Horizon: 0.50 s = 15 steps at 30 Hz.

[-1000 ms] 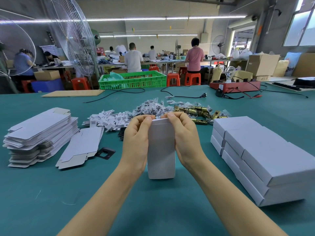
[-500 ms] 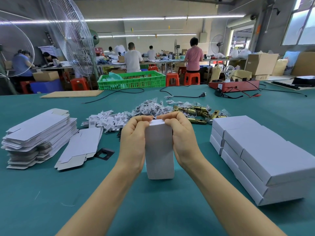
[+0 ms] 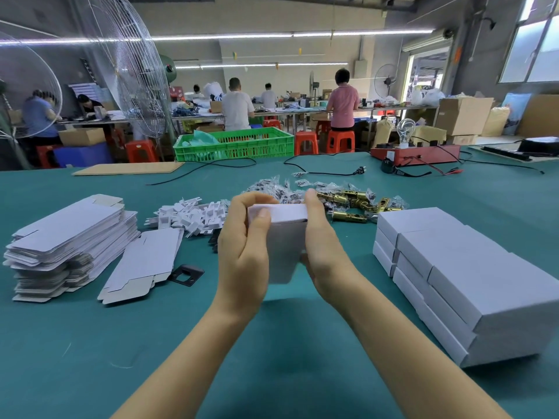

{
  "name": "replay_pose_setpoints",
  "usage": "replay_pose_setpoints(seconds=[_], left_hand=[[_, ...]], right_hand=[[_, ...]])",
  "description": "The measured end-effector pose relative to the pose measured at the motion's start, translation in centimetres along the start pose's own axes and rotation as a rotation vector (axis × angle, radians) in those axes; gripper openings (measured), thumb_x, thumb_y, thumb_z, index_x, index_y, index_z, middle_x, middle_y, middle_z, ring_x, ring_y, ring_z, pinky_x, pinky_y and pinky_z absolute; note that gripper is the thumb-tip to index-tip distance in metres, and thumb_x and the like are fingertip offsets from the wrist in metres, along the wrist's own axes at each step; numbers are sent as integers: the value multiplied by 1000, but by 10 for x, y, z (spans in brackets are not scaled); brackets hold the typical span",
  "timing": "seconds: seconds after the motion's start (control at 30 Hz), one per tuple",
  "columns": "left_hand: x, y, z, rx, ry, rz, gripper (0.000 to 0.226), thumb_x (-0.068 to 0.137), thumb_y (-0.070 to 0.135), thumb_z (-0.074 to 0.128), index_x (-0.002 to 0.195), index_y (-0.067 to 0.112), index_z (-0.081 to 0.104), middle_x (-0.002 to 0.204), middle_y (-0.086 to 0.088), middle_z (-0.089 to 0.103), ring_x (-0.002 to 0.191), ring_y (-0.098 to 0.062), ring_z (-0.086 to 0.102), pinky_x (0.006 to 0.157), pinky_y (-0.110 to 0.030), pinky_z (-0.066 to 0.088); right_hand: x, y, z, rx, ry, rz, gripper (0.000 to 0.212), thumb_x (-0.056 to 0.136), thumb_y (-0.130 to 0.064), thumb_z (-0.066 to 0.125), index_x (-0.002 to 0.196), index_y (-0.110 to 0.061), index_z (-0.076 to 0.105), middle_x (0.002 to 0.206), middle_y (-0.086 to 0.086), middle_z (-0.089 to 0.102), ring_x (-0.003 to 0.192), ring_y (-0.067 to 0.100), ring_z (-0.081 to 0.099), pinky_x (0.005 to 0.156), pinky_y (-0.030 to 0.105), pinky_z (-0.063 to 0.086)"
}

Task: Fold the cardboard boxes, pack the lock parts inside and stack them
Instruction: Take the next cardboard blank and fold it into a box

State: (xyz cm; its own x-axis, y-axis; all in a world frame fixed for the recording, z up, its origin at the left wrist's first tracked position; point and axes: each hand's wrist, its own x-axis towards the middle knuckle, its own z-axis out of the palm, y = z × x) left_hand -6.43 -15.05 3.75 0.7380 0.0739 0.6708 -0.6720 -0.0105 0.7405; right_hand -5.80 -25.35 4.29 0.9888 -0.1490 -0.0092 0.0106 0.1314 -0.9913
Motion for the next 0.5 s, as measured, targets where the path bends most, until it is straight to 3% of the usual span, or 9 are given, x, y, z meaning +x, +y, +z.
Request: replay_pose_setpoints(seconds=[0.1, 0.2, 0.27, 0.33, 0.4, 0.5], left_hand=[[2, -3, -6, 144, -3, 164, 17, 94, 12, 42, 101, 20, 57, 100, 12, 61, 94, -6, 56, 81, -17, 40], [2, -8, -7, 164, -13, 239, 20, 92, 1, 41, 101, 10, 56, 100, 2, 62, 97, -6, 58, 87, -17, 40], [-1, -10, -6, 181, -24, 277, 21, 91, -3, 40, 101, 8, 55, 100, -3, 62, 98, -6, 57, 89, -16, 40], [-5, -14, -5, 201, -59, 330, 23, 90, -5, 41, 103, 9, 55, 101, -7, 61, 101, -9, 57, 91, -17, 40], [-7, -14, -4, 203, -124, 411, 24, 90, -3, 43, 108, 9, 53, 108, -6, 60, 108, -14, 56, 96, -23, 40], [-12, -18, 2, 197, -171, 436, 29, 89, 9, 42, 117, 12, 50, 126, 0, 54, 124, -18, 49, 107, -35, 37]], right_hand=[[-3, -6, -8, -188, -148, 206, 83, 80, -84, 18, 106, -19, 63, 74, 6, 67, 80, 24, 68, 72, 36, 58], [-4, -13, -16, -264, -186, 243, 73, 77, -87, 21, 96, -28, 59, 89, 18, 68, 79, 32, 70, 72, 37, 61], [-4, -15, -19, -185, -238, 295, 72, 81, -82, 28, 106, -23, 59, 98, 27, 67, 76, 34, 69, 75, 40, 61], [-4, -18, -20, 32, -304, 324, 61, 90, -68, 41, 110, -14, 59, 90, 24, 68, 73, 30, 69, 74, 41, 60], [-5, -22, -22, 228, -317, 272, 37, 95, -43, 52, 107, -10, 62, 84, 14, 67, 71, 24, 67, 67, 37, 60], [-3, -21, -26, 341, -304, 209, 20, 90, -8, 54, 108, -2, 62, 83, 13, 66, 70, 24, 66, 57, 30, 56]])
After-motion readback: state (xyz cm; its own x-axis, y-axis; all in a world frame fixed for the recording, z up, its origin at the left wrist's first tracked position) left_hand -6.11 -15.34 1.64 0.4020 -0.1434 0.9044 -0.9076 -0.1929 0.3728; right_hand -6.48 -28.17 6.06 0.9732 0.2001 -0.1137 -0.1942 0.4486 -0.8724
